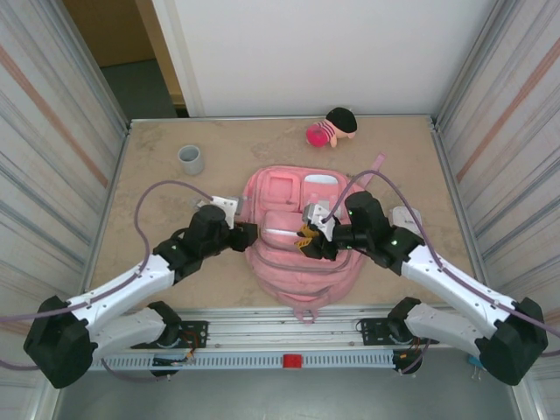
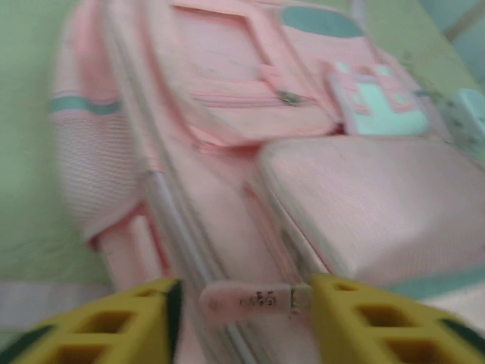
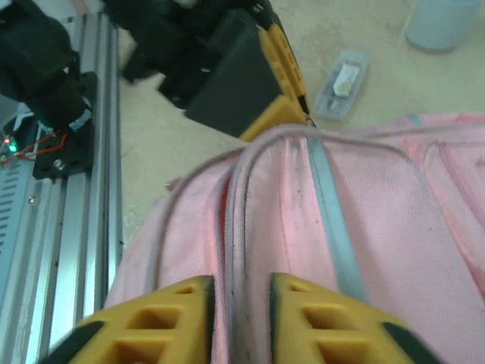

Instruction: Pack books, pencil case, and school supplies into a backpack

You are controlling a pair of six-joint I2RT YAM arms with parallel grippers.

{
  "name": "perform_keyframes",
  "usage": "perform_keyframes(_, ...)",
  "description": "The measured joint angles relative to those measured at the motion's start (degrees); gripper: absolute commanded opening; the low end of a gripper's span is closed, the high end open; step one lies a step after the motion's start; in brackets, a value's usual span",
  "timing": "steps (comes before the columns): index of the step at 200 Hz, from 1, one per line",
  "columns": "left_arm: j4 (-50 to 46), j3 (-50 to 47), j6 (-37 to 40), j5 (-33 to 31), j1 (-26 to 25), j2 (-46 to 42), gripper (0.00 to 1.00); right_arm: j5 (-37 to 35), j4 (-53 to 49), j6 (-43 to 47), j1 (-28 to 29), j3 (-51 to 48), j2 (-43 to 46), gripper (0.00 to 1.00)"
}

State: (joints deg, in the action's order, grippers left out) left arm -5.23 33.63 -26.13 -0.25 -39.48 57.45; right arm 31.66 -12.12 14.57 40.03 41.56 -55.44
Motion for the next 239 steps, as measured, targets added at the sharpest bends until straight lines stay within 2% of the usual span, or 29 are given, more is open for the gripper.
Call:
perform_keyframes(17, -4.0, 1.9, -1.8, -2.6, 0.3, -2.4, 0.70, -1.0, -0.3, -1.9, 0.1, 0.1, 1.4, 0.57)
perform_keyframes(45, -10.5, 6.1, -3.9, -4.9, 2.9, -5.4, 0.77, -5.5, -3.1, -5.1, 1.6, 0.9, 1.7, 0.61)
perform_keyframes(67, -14.9, 7.5, -5.3, -5.4, 8.3, -5.5, 0.82, -8.2, -4.0, -7.7, 4.2, 1.1, 2.8, 0.64)
perform_keyframes(97, -19.8, 7.5, -9.0, -4.0, 18.3, -2.3, 0.88, -10.6, -2.4, -11.7, 7.4, 1.1, 4.0, 0.68)
perform_keyframes(114, -21.1, 7.5, -11.6, -4.0, 21.4, 0.2, 0.90, -12.2, -1.3, -14.3, 8.5, 1.1, 3.7, 0.70)
perform_keyframes(147, -24.2, 9.0, -17.8, -6.9, 22.3, 6.7, 0.94, -14.3, 0.9, -21.1, 9.3, 1.1, 1.7, 0.73)
perform_keyframes(189, -28.5, 17.8, -25.4, -11.0, 22.9, 19.8, 0.93, -16.5, 3.2, -26.4, 11.3, 1.3, -1.8, 0.73)
perform_keyframes(239, -28.8, 23.7, -29.6, -11.0, 24.4, 32.3, 0.91, -17.2, 5.6, -28.9, 13.9, 2.9, -9.2, 0.73)
